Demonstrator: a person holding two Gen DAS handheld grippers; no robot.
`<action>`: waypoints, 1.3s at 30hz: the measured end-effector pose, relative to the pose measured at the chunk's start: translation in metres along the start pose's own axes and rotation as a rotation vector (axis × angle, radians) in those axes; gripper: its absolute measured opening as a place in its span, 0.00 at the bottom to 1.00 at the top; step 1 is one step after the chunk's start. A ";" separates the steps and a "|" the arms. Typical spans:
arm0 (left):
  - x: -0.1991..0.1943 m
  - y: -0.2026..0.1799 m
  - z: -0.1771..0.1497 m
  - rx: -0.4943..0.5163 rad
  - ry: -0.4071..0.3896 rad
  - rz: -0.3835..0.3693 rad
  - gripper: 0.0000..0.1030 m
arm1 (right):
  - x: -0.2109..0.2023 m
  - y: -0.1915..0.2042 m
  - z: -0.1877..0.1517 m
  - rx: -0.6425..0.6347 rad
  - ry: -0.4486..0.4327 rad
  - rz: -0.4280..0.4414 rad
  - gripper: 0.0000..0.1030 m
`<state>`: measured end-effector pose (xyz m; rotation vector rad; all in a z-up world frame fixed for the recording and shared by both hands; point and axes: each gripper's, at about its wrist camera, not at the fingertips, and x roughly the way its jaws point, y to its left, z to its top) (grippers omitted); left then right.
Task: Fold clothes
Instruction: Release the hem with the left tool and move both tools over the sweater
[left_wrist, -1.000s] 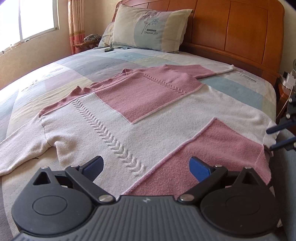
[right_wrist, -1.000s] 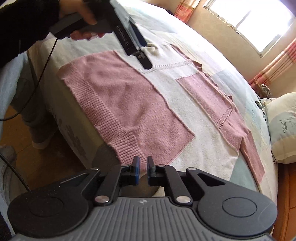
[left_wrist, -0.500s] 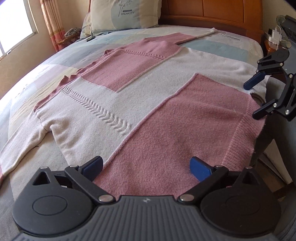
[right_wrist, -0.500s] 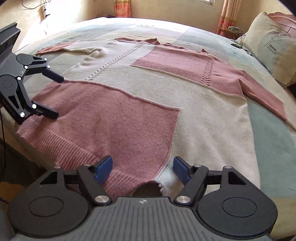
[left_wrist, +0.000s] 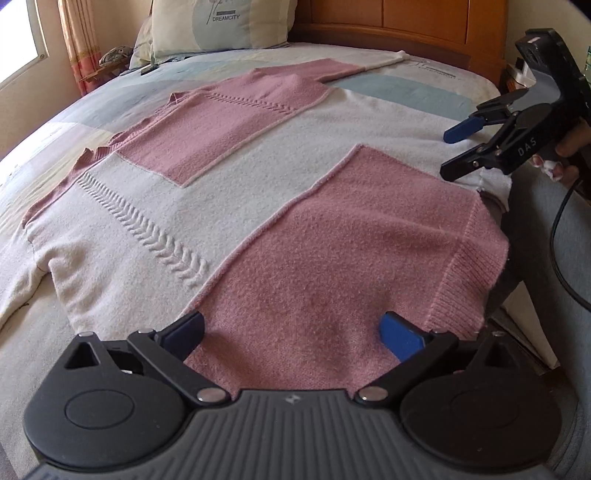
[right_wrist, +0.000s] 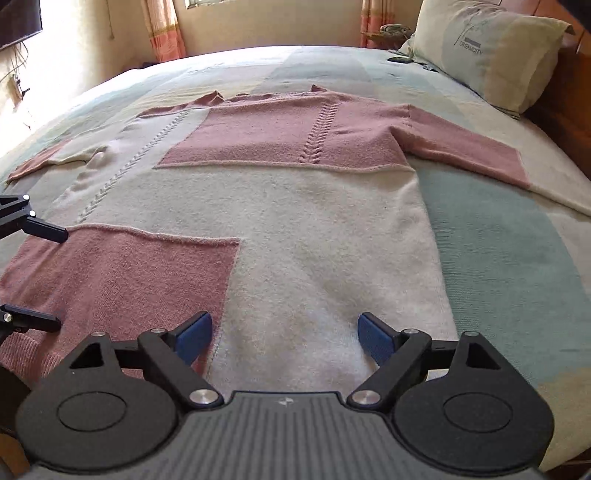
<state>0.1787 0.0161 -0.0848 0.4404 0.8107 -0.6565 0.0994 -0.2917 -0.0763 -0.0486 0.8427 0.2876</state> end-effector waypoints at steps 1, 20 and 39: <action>-0.003 0.000 0.001 0.005 -0.013 0.020 0.99 | 0.002 -0.007 -0.002 0.028 0.005 0.001 0.93; 0.045 0.097 0.041 -0.472 -0.091 0.087 0.99 | 0.143 -0.017 0.154 0.059 -0.120 -0.059 0.97; 0.045 0.107 0.032 -0.505 -0.068 0.062 0.99 | 0.133 0.049 0.160 -0.146 -0.145 -0.007 0.95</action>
